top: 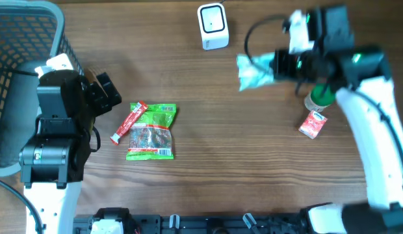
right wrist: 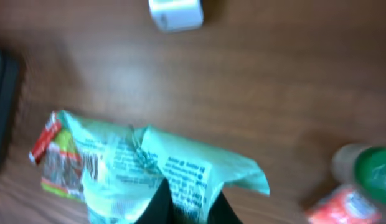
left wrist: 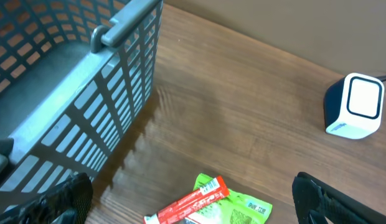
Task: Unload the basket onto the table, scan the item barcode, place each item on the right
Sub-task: 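Lift the wipes pack and swing it up toward the white scanner, then hold the wipes pack barcode in front of the white scanner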
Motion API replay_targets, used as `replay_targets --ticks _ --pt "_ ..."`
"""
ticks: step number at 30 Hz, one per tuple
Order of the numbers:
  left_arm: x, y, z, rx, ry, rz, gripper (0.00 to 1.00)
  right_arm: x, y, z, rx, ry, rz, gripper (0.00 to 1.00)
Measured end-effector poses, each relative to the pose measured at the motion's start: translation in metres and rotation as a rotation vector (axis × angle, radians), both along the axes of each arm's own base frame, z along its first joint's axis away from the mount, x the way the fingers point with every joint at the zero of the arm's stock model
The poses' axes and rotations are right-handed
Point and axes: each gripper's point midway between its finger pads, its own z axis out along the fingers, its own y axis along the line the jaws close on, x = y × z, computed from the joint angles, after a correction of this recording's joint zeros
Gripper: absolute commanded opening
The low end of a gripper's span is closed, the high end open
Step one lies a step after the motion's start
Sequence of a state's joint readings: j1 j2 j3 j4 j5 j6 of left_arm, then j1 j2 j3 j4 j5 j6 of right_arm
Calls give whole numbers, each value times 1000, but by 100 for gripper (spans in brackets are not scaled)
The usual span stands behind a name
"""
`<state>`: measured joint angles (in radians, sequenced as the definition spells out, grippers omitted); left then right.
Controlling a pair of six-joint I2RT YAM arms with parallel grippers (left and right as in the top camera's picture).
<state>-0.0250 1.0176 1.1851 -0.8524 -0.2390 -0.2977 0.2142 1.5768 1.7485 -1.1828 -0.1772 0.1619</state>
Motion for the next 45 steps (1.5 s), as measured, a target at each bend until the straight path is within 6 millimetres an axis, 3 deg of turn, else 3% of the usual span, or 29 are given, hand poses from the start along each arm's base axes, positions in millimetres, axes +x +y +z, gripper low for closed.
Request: replay_targets --ticks 3,6,9,18,24,29,36,45 --pt "0 0 0 0 0 0 100 36 0 32 -69 -59 -28 4" --pt "0 0 0 0 0 0 100 67 5 38 -143 -133 -55 4" --pt "0 0 0 0 0 0 100 103 24 39 -226 -252 -80 4" --pt "0 0 0 0 0 0 100 183 97 -8 -684 -534 -57 4" --pt "0 0 0 0 0 0 100 232 117 -42 -1054 -692 -91 4" --pt "0 0 0 0 0 0 100 248 120 -70 -1328 -723 -96 4" --pt "0 0 0 0 -1 0 100 242 131 -98 -1598 -612 75 4" --pt "0 0 0 0 0 0 100 222 170 -120 -1652 -565 259 4"
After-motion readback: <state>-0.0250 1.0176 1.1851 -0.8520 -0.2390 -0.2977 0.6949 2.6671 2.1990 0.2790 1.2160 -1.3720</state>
